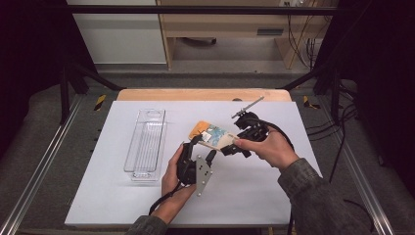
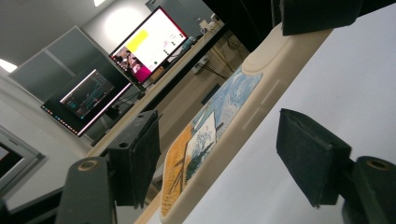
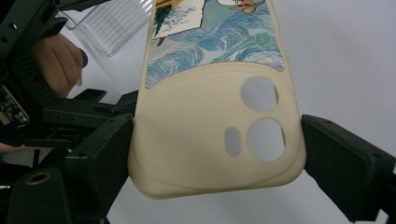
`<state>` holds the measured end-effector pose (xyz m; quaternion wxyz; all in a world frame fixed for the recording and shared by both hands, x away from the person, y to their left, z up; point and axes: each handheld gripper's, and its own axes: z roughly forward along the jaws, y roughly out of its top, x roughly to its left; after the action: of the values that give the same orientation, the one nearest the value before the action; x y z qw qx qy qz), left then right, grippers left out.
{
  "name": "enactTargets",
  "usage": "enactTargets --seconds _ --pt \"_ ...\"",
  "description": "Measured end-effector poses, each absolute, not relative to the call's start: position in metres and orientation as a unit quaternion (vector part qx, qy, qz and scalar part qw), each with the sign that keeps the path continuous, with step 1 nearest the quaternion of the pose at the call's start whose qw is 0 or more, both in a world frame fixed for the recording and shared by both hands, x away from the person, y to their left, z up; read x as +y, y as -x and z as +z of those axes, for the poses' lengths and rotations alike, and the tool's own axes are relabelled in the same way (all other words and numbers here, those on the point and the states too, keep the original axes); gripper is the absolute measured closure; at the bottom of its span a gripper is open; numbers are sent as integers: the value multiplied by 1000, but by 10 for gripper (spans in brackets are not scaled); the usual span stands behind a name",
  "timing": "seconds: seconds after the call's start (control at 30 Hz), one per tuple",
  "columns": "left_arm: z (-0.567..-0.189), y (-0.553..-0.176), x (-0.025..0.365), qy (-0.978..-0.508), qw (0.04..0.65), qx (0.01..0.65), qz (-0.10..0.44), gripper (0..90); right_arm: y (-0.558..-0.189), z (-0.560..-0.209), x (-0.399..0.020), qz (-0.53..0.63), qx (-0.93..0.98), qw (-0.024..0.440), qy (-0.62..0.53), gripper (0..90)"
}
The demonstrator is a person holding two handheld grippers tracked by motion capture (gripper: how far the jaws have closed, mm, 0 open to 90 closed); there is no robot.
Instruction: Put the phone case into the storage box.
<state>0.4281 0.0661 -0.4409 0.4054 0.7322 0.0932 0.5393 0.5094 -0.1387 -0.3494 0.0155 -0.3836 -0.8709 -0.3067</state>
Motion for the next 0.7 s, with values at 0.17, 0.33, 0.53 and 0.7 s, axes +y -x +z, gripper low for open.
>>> enactTargets --seconds 0.17,0.33,0.53,0.7 --pt "-438 -426 65 -728 406 89 546 381 -510 -347 -138 -309 -869 21 385 127" --pt "-435 -424 64 -726 405 81 550 422 -511 -344 -137 -306 -869 22 387 127" --pt "-435 -422 62 -727 401 72 552 481 -510 -343 -137 -307 -869 23 387 126" --pt "-434 -422 61 -729 399 66 552 518 -510 -342 -136 -307 -870 24 386 126"
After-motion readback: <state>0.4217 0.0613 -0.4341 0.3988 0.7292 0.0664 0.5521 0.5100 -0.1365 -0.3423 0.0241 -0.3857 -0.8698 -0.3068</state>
